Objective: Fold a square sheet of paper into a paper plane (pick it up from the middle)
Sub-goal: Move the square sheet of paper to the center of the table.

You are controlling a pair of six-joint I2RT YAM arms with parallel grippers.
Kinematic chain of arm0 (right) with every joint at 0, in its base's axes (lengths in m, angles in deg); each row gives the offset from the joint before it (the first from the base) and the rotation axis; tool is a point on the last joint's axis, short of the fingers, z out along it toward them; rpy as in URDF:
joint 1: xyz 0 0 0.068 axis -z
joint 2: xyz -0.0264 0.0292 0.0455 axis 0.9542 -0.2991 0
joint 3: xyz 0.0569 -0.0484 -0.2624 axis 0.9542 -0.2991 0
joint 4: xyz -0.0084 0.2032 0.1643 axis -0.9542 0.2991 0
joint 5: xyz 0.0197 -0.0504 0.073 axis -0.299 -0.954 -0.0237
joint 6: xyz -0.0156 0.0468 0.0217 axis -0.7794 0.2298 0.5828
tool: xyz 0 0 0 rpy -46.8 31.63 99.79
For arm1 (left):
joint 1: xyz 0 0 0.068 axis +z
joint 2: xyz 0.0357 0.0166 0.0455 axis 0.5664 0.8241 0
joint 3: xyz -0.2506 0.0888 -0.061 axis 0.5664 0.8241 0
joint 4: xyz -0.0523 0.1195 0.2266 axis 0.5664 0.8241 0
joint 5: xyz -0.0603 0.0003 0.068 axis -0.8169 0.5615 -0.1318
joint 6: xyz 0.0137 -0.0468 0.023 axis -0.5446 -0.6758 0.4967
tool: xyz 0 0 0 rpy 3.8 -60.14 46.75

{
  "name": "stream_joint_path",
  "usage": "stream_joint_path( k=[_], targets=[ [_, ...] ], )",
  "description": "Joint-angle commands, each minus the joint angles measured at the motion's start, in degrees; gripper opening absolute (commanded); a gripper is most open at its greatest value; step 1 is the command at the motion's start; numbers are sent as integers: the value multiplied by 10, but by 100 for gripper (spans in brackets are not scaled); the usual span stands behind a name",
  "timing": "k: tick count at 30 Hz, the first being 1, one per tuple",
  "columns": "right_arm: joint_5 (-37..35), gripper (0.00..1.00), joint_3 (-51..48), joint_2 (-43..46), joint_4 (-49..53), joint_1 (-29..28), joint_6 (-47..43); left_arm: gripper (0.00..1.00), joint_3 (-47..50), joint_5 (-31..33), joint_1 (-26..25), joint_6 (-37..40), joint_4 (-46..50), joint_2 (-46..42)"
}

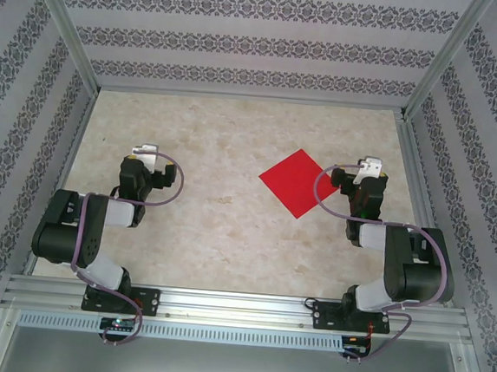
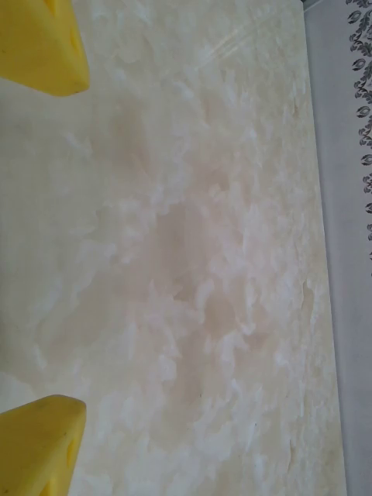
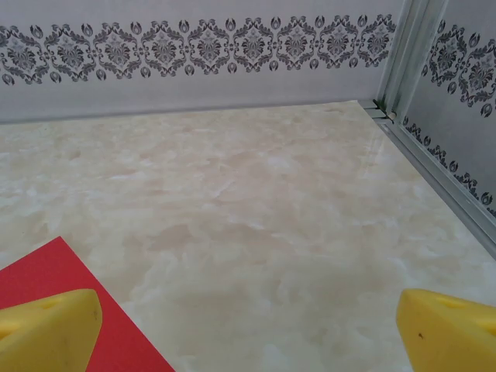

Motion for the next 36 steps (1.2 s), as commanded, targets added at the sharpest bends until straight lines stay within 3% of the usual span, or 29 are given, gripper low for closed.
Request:
stream_joint_path(
  k=[1, 29, 31, 33, 36],
  targets=[
    [13, 98, -2, -5, -18, 4, -1, 100, -2, 2, -4, 7, -31, 1],
    [14, 98, -5, -2, -24, 4, -2, 100, 0, 10, -4, 5, -31, -5],
    [10, 98, -4, 13, -10, 1, -3, 100, -17, 38, -4, -8, 27, -35],
    [-1, 98, 6, 55, 46, -2, -4, 100, -59, 61, -4, -21, 146, -78],
    [-41, 98, 50, 119, 187, -8, 18, 100, -107, 90, -4, -78, 258, -124]
  ],
)
